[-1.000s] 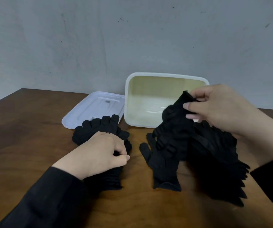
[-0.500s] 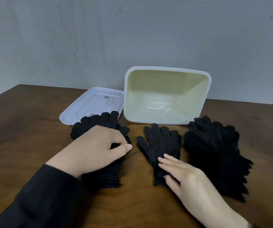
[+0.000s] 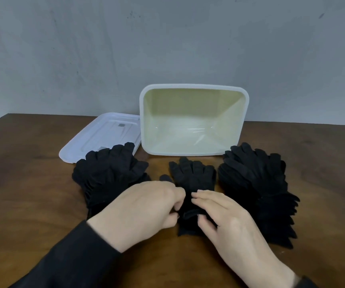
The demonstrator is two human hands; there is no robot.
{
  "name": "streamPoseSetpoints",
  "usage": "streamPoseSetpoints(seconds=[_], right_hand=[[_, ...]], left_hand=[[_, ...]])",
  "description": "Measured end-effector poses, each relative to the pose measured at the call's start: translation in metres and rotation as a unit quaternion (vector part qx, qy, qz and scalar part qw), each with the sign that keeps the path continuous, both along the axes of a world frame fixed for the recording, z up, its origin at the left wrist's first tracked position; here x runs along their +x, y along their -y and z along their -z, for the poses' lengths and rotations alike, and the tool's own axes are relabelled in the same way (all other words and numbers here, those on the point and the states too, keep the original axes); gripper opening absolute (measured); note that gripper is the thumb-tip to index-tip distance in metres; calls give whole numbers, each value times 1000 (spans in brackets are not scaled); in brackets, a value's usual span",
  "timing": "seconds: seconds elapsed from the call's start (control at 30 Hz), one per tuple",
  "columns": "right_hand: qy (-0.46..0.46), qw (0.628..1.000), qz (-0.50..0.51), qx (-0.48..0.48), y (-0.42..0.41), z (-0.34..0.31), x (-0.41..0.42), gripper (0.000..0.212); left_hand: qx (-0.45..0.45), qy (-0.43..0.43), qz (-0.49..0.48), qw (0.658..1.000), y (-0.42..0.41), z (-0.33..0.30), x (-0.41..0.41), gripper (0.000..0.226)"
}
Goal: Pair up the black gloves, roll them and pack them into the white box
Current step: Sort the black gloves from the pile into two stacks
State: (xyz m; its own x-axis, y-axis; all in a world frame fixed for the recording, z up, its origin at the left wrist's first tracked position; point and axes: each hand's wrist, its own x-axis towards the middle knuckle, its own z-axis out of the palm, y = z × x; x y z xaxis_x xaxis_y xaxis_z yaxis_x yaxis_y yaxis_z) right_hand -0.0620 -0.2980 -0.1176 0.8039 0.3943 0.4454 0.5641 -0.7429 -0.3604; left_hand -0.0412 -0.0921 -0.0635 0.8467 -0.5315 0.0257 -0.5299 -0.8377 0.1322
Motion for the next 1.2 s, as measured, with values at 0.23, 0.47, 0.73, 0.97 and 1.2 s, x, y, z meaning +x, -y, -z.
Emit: streamPoseSetpoints(seconds=[0.23,0.47,0.73,0.97,1.2], right_hand=[[-53,997,-26,-53,5,3,-6,45],[-97,995,-15,18,20,-7,-10,28],[-163,981,-74,-78,36,-6,-10,49],[-107,992,-38,-58,20,-1,-6,36],[-115,993,-17,19,21,-10,-6,15]], left_hand=[[-21,26,34,999,-1,1,-3,34],[49,49,43,997,-16,35,18,46],[45,-10,45,998,-23,33,12,38],[53,-2,58,997,-1,12,-14,72],[-8,-47,20,999,6,13,-18,59]])
